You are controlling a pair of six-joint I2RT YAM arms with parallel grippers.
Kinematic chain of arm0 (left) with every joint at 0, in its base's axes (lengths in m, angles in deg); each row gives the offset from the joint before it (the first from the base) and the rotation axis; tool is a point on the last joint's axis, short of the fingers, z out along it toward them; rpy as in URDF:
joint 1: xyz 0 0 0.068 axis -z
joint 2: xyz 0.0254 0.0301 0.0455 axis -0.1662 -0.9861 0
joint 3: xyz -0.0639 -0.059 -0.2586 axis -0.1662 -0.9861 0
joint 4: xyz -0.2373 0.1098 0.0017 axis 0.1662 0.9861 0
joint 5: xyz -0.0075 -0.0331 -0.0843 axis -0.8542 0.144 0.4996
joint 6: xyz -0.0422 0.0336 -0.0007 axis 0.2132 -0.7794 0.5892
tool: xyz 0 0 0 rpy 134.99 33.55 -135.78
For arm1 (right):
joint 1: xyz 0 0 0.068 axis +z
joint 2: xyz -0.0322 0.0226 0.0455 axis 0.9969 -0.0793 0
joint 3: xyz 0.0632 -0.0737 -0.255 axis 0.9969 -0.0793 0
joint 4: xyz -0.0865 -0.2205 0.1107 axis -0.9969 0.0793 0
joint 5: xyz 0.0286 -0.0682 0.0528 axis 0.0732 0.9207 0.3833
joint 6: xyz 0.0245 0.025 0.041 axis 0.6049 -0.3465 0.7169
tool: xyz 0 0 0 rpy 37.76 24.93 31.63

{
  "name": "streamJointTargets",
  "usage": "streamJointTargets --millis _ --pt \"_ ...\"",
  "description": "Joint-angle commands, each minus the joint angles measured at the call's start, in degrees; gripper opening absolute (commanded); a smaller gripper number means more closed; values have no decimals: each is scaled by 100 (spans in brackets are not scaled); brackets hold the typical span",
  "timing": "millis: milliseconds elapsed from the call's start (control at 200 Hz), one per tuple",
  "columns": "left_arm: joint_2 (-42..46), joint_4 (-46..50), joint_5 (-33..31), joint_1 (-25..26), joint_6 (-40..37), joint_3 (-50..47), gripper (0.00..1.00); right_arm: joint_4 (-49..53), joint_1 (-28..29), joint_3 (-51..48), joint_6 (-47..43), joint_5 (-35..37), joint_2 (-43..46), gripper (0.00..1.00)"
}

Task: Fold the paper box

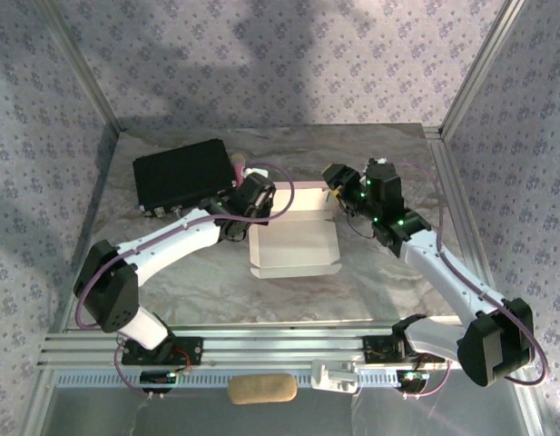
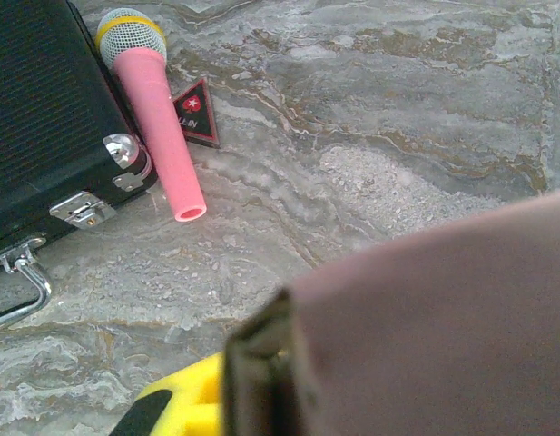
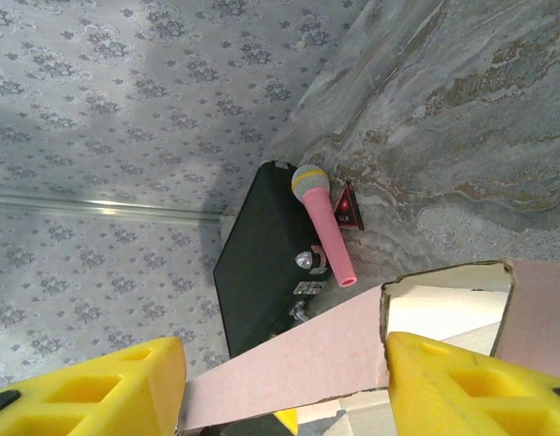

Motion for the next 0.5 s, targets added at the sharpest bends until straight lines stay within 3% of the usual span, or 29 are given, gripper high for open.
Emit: streamJointTargets --millis 0,255,495 --pt "18 -133 66 69 78 236 0 294 124 267 -193 207 -23 60" --pt "52 -48 -24 81 104 228 0 528 100 411 -311 244 22 59" --pt "66 59 -111 79 179 262 0 1073 457 -149 -791 1185 1297 59"
